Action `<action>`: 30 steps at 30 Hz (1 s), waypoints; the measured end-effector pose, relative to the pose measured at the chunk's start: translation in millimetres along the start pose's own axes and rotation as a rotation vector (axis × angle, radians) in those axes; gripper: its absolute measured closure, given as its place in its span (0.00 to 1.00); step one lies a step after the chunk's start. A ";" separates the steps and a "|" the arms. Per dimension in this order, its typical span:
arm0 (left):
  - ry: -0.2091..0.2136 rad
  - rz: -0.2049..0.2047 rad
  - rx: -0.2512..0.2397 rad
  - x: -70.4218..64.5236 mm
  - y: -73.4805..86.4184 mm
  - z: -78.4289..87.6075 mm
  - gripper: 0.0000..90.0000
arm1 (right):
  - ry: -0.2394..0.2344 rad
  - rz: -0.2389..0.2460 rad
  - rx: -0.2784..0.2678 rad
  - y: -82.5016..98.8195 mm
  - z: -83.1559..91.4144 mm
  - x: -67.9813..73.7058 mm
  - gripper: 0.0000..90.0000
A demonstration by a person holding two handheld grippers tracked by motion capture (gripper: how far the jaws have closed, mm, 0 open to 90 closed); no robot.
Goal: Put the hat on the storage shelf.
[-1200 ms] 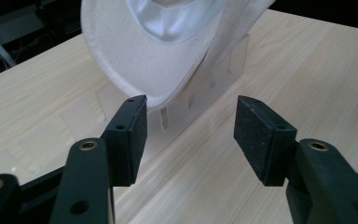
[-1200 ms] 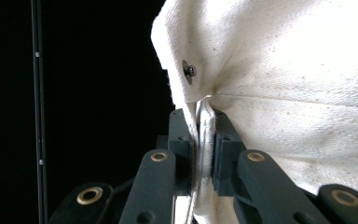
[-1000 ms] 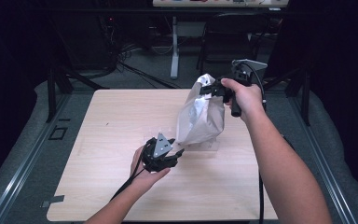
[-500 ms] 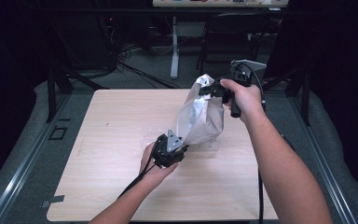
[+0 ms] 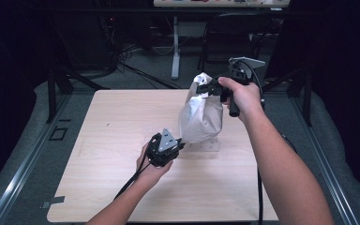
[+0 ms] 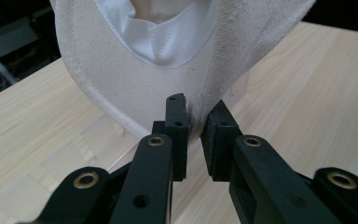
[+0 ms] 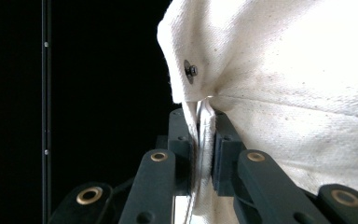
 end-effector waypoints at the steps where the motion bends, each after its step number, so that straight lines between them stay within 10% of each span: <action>1: 0.019 0.004 -0.011 0.4 0.0 -0.2 0.91 | 0.000 -0.001 -0.003 -0.1 -0.4 1.0 0.90; 11: 0.108 0.082 -0.090 9.2 4.7 0.4 0.92 | -0.002 0.007 0.003 -2.0 -10.6 4.9 0.90; 30: 0.088 0.121 -0.139 15.0 28.7 9.5 0.93 | 0.020 0.047 0.062 9.6 -40.7 17.8 0.90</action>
Point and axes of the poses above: each handheld gripper's, and its own axes: z roughly backward along the jaws, y roughly out of its underside, x roughly to its left, the point moved 7 cm from there along -z, roughly forward along the jaws, and after that the axes turned 8 degrees about y, right-handed, at the moved point
